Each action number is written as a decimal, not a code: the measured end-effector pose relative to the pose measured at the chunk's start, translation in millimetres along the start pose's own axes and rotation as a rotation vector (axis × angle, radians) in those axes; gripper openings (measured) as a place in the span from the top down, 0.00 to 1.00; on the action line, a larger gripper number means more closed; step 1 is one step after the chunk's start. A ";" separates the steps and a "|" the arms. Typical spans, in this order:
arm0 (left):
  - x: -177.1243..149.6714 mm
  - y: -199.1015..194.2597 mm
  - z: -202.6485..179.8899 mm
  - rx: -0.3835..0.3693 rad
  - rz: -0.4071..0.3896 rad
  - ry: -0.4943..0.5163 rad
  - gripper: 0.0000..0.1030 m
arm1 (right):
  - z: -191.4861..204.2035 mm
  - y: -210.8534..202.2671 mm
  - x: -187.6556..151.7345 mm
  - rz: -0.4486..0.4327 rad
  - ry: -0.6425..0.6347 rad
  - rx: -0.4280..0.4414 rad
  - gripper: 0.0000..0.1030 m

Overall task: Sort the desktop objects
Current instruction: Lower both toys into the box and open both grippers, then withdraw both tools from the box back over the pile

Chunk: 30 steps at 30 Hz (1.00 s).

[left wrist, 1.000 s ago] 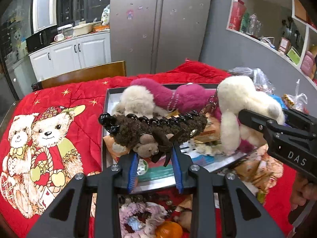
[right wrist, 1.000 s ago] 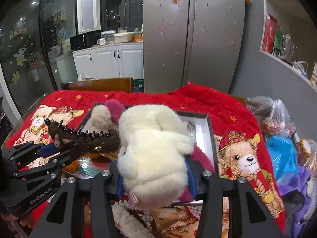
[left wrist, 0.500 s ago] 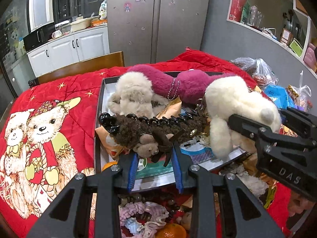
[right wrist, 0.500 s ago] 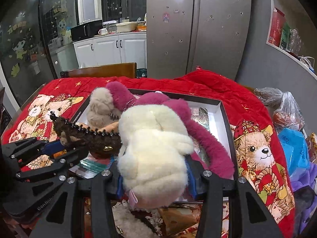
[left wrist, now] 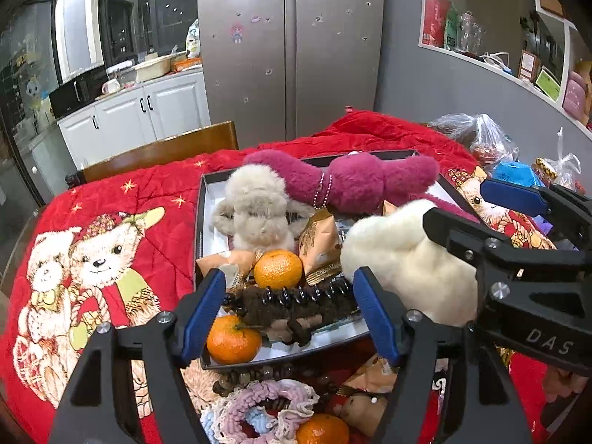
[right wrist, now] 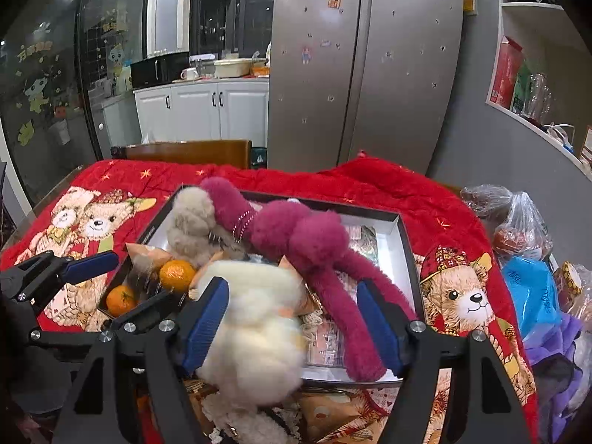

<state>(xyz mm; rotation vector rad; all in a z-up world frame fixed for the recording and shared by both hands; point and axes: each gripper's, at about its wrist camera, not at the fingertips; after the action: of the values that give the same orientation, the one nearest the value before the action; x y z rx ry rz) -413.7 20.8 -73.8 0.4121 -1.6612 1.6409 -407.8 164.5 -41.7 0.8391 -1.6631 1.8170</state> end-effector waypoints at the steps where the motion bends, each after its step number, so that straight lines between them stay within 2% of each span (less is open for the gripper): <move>1: 0.5 -1.4 -1.3 0.003 -0.003 0.006 0.26 | 0.2 -1.0 0.3 -0.003 0.003 0.005 0.28; 14: -0.2 -2.4 -14.4 0.031 0.000 0.053 0.25 | 3.3 -1.1 -1.9 0.006 -0.008 0.007 0.28; 20: 0.3 -4.6 -13.4 0.007 0.009 0.040 0.25 | 9.3 -7.3 -1.4 0.010 -0.027 0.003 0.28; 30: 7.3 -35.6 -6.0 -0.027 -0.055 0.007 0.25 | 6.5 -36.8 6.5 -0.048 -0.014 0.005 0.28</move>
<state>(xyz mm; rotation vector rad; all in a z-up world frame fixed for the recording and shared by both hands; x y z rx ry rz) -392.3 24.0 -44.0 0.4348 -1.6510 1.5768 -384.3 161.5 -12.0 0.8886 -1.6335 1.7878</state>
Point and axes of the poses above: each gripper's, at about its wrist camera, not at the fingertips, and y roughly the way its jaws point, z to its left, x to its top, and after that the axes turned 9 degrees about y, right-handed
